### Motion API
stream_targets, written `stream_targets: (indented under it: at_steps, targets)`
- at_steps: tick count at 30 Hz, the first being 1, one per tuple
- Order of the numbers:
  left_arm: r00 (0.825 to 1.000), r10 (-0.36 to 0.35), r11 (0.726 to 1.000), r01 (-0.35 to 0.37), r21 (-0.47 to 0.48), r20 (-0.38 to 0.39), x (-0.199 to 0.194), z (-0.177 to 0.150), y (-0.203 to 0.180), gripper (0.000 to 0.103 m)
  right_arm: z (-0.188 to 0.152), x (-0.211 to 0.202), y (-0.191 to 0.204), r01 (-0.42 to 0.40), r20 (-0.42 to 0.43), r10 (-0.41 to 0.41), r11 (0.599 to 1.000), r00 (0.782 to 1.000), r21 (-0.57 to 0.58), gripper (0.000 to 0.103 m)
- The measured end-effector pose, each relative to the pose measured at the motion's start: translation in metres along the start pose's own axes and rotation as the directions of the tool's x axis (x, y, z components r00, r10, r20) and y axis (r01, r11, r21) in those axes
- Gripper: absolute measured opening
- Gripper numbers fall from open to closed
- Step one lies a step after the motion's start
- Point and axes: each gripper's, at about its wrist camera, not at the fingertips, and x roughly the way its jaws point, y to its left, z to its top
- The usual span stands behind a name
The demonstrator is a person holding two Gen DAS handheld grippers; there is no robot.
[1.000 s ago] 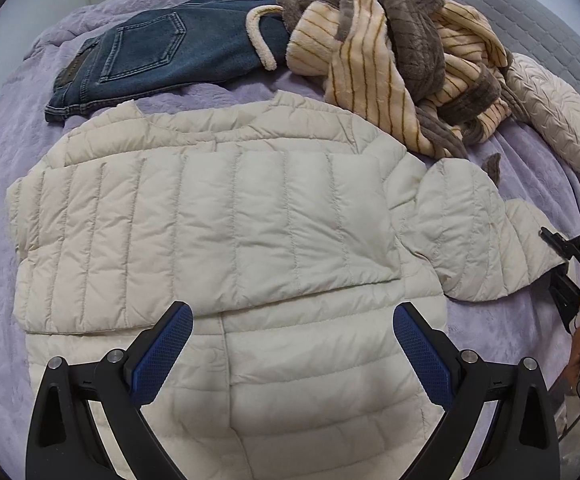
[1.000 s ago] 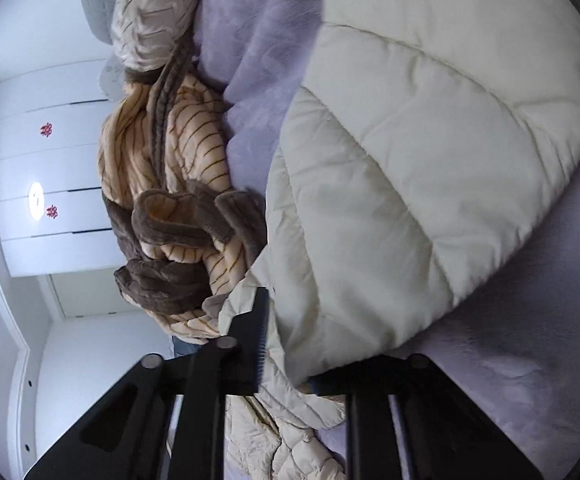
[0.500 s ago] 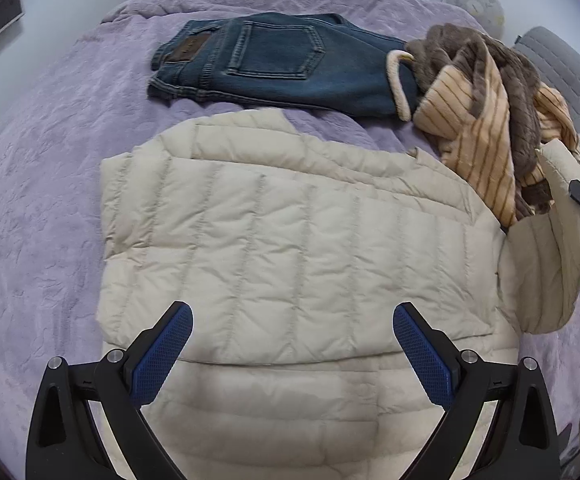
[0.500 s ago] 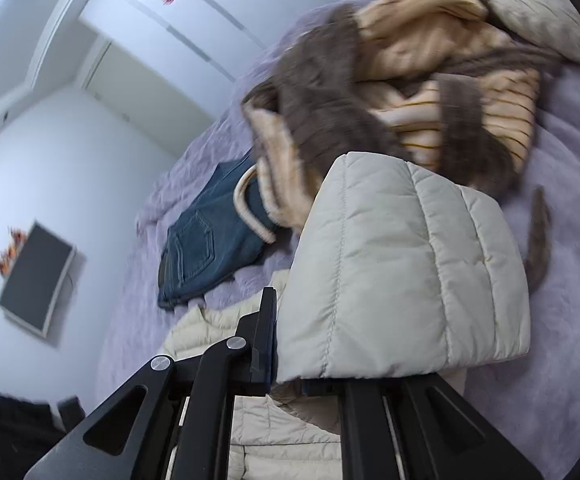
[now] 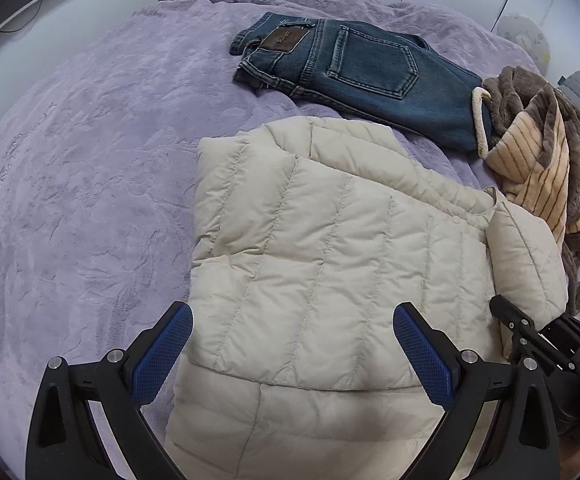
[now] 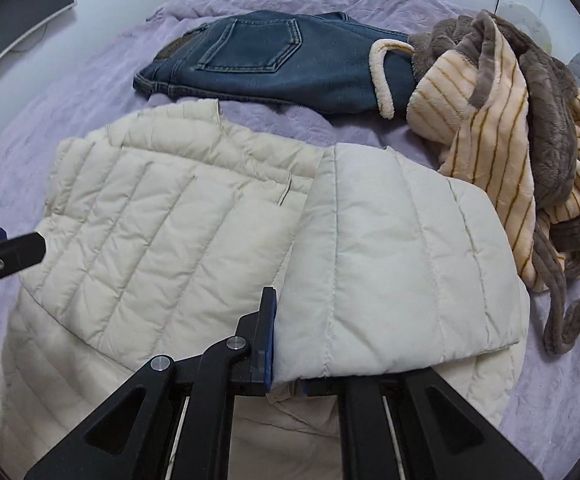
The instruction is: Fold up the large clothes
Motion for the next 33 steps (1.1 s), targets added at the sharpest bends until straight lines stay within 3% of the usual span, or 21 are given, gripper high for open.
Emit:
stream_targets:
  at_steps: [2, 4, 5, 6, 8, 10, 12, 16, 17, 18, 19, 20, 21, 22, 25, 28, 30, 33]
  targets:
    - [1.0, -0.006, 1.0, 0.006, -0.004, -0.003, 0.002, 0.0, 0.001, 0.101, -0.002, 0.001, 0.002, 0.021, -0.006, -0.021, 1.0, 1.0, -0.005, 0.011]
    - [1.0, -0.012, 1.0, 0.012, -0.006, -0.006, 0.004, 0.001, 0.001, 0.101, 0.001, 0.0, -0.001, 0.022, -0.016, -0.022, 1.0, 1.0, 0.009, 0.018]
    - [1.0, -0.015, 1.0, 0.015, -0.008, -0.006, 0.004, 0.001, 0.001, 0.101, 0.001, -0.002, -0.005, 0.013, -0.02, -0.013, 1.0, 1.0, 0.028, 0.031]
    - [1.0, -0.018, 1.0, 0.018, -0.008, -0.005, 0.004, 0.001, 0.001, 0.101, 0.006, -0.004, -0.007, 0.0, -0.023, 0.001, 0.999, 1.0, 0.053, 0.056]
    - [1.0, -0.023, 1.0, 0.023, -0.007, -0.004, 0.003, 0.002, 0.002, 0.101, 0.005, -0.017, -0.018, -0.024, -0.001, 0.024, 0.991, 1.0, 0.135, 0.08]
    - [1.0, -0.026, 1.0, 0.026, -0.008, -0.002, 0.002, 0.003, 0.002, 0.101, 0.003, -0.03, -0.034, -0.073, 0.024, 0.07, 0.967, 0.997, 0.243, 0.08]
    - [1.0, -0.03, 1.0, 0.03, -0.01, -0.001, 0.002, 0.005, 0.003, 0.101, -0.008, -0.037, -0.059, -0.152, 0.051, 0.144, 0.905, 0.988, 0.398, 0.08]
    - [0.998, -0.058, 0.998, 0.058, -0.023, 0.002, 0.003, 0.008, 0.007, 0.101, -0.037, -0.034, -0.116, -0.289, 0.154, 0.253, 0.678, 0.955, 0.676, 0.08]
    - [0.997, -0.072, 0.997, 0.072, -0.032, 0.0, 0.003, 0.009, 0.008, 0.101, -0.042, -0.03, -0.129, -0.303, 0.175, 0.26, 0.617, 0.949, 0.727, 0.073]
    - [0.996, -0.089, 0.995, 0.089, -0.042, -0.001, 0.003, 0.01, 0.009, 0.101, -0.045, -0.026, -0.14, -0.32, 0.2, 0.267, 0.559, 0.943, 0.765, 0.053]
    - [0.994, -0.108, 0.993, 0.108, -0.054, -0.002, 0.003, 0.012, 0.011, 0.101, -0.045, -0.022, -0.148, -0.34, 0.224, 0.273, 0.52, 0.936, 0.784, 0.04]
    - [0.992, -0.13, 0.989, 0.129, -0.068, -0.001, 0.002, 0.013, 0.014, 0.101, -0.043, -0.019, -0.154, -0.354, 0.24, 0.277, 0.508, 0.93, 0.785, 0.016]
    - [0.988, -0.157, 0.984, 0.156, -0.085, 0.002, 0.0, 0.015, 0.018, 0.101, -0.037, -0.018, -0.154, -0.362, 0.25, 0.275, 0.521, 0.929, 0.773, 0.008]
    - [0.981, -0.193, 0.976, 0.193, -0.105, 0.009, -0.001, 0.017, 0.022, 0.101, -0.03, -0.019, -0.153, -0.367, 0.257, 0.269, 0.549, 0.928, 0.751, 0.008]
    - [0.948, -0.318, 0.933, 0.318, -0.167, 0.029, -0.006, 0.026, 0.035, 0.101, 0.0, -0.03, -0.129, -0.395, 0.272, 0.286, 0.686, 0.919, 0.611, 0.008]
    - [0.903, -0.43, 0.879, 0.425, -0.215, 0.027, -0.004, 0.034, 0.043, 0.101, 0.021, -0.037, -0.086, -0.404, 0.242, 0.328, 0.805, 0.913, 0.435, 0.008]
    - [0.868, -0.497, 0.838, 0.486, -0.248, 0.023, -0.001, 0.038, 0.046, 0.101, 0.027, -0.036, -0.055, -0.405, 0.203, 0.355, 0.855, 0.913, 0.325, 0.008]
    - [0.817, -0.577, 0.784, 0.556, -0.275, 0.008, 0.01, 0.041, 0.044, 0.101, 0.024, -0.029, -0.017, -0.402, 0.133, 0.382, 0.893, 0.915, 0.202, 0.008]
